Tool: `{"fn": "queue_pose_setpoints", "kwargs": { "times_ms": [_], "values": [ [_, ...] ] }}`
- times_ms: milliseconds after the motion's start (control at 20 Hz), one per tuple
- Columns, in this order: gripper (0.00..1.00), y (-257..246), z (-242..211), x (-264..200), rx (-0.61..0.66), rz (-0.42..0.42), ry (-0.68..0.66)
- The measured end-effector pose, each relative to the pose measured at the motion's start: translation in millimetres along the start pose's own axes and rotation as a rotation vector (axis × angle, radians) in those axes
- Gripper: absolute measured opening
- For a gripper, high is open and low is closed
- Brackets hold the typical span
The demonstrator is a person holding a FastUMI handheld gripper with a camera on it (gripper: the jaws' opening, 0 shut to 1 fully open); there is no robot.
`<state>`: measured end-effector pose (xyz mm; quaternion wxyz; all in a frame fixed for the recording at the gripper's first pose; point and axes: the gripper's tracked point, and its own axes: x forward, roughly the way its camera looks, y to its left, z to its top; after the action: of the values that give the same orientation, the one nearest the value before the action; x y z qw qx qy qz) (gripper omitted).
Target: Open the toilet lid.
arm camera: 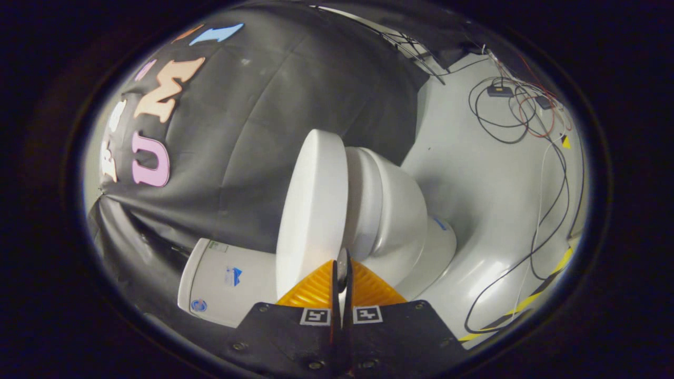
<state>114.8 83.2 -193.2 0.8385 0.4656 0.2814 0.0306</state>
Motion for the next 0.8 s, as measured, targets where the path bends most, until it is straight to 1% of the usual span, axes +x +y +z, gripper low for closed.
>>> {"fn": "queue_pose_setpoints", "kwargs": {
  "times_ms": [200, 400, 500, 650, 800],
  "values": [
    [0.01, 6, 0, -3, 0.000, -0.007, 0.003],
    [0.01, 22, 1, -10, -0.007, 0.022, 0.008],
    [0.01, 34, 4, -14, -0.027, 0.042, 0.004],
    [0.01, 38, 4, -19, -0.085, 0.034, 0.017],
    [0.01, 49, 3, -22, -0.090, 0.051, 0.019]
  ]
}}
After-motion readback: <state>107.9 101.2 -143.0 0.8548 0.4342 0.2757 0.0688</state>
